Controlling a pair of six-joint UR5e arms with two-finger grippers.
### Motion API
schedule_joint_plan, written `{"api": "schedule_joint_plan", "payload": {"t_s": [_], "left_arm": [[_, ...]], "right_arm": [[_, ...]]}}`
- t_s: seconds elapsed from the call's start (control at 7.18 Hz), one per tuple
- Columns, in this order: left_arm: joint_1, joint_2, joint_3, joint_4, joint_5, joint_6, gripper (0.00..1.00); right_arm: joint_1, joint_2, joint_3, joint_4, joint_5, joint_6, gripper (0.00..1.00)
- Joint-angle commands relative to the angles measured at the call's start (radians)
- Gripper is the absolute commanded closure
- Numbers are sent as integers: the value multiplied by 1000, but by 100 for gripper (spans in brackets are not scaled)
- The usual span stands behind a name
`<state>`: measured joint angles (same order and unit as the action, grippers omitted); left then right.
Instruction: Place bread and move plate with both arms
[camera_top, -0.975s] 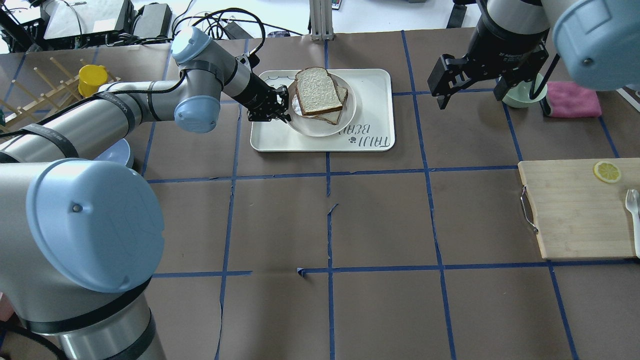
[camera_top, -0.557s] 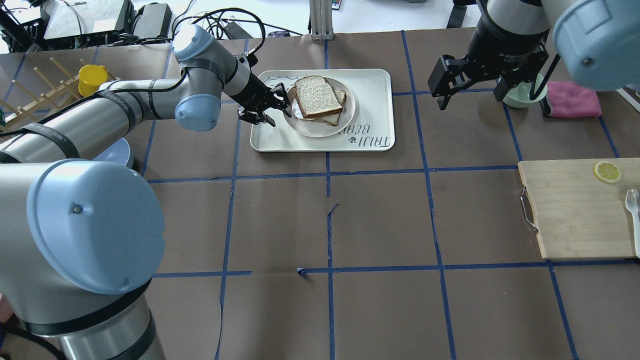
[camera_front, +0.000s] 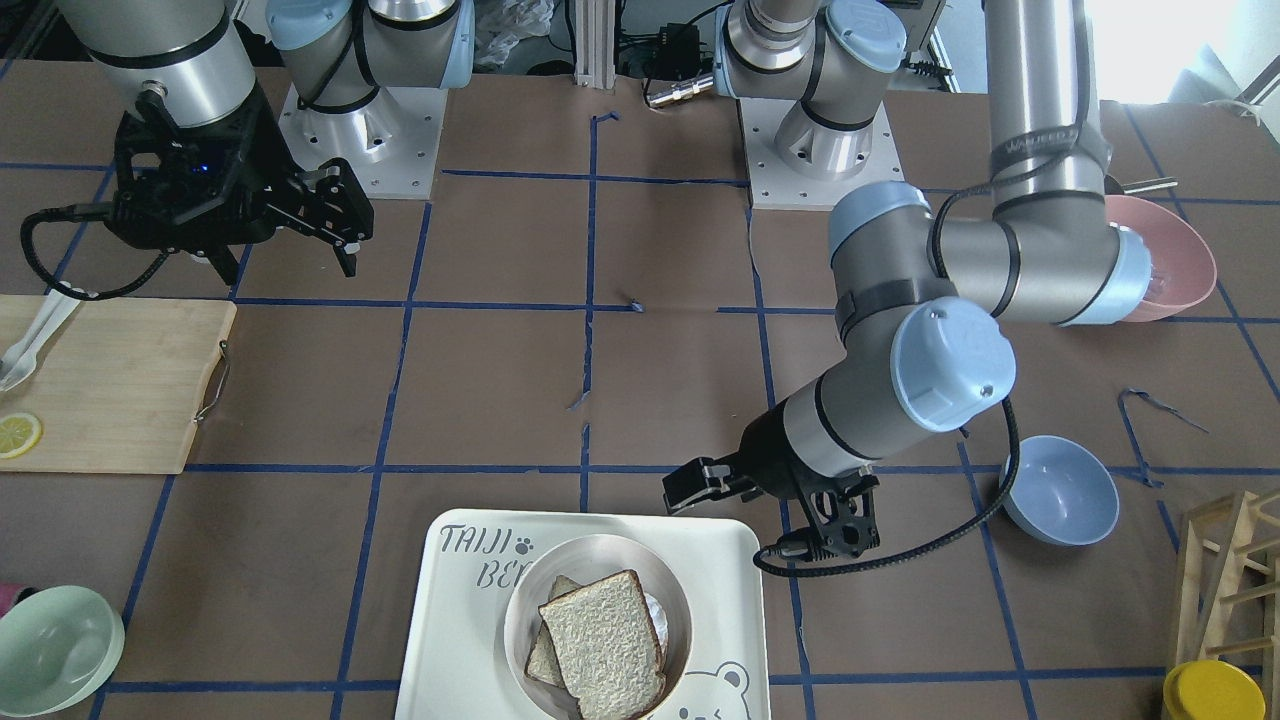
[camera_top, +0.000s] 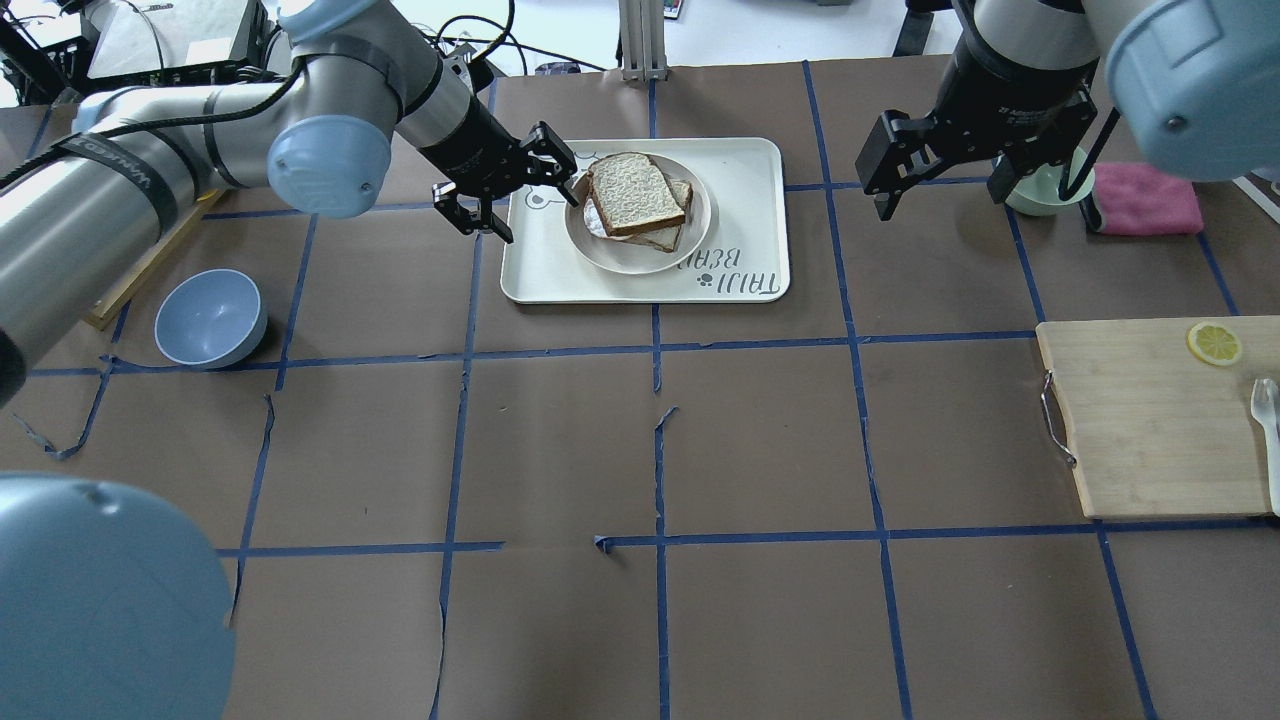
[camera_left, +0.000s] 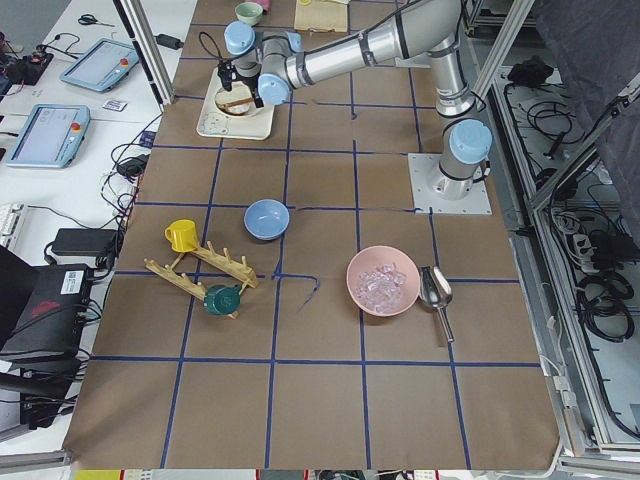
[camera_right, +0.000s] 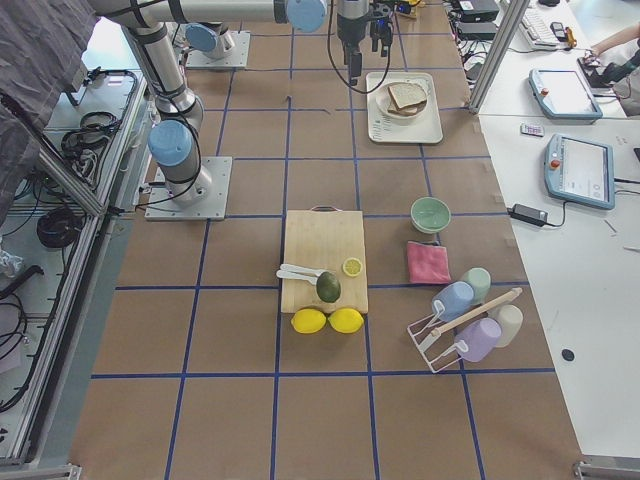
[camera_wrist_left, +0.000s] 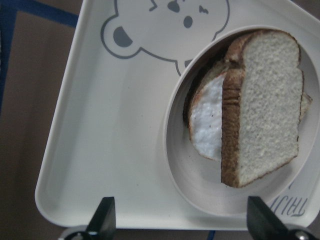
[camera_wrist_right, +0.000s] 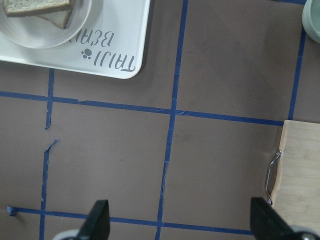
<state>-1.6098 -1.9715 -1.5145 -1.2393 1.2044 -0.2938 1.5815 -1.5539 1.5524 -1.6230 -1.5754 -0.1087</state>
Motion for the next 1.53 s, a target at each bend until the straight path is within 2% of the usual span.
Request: {"api": "schedule_joint_plan", "payload": {"t_s": [0.0, 0.28, 0.42, 0.56, 0.7, 0.98, 1.11, 1.25, 1.39], "left_arm": [[-40, 193, -86, -120, 113, 2, 7], [-45, 361, -180, -219, 215, 8, 7], [-45, 444, -179, -332, 248, 8, 8], [-45, 500, -171, -380, 317, 43, 8], [-41, 503, -167, -370, 340, 94, 8], [-32, 464, -65, -406, 339, 94, 8], [-33, 454, -53, -416, 337, 94, 7], [-33, 454, -55, -410, 340, 96, 0], [-33, 454, -55, -404, 340, 97, 0]], "right_arm": [[0, 0, 0, 0, 0, 0, 0], [0, 0, 0, 0, 0, 1, 0], [0, 0, 0, -3, -2, 1, 0], [0, 0, 0, -6, -3, 1, 0], [0, 0, 0, -9, -3, 3, 0], [0, 0, 0, -9, -2, 3, 0], [0, 0, 0, -9, -2, 3, 0], [0, 0, 0, -9, -2, 3, 0], [0, 0, 0, -9, -2, 3, 0]]}}
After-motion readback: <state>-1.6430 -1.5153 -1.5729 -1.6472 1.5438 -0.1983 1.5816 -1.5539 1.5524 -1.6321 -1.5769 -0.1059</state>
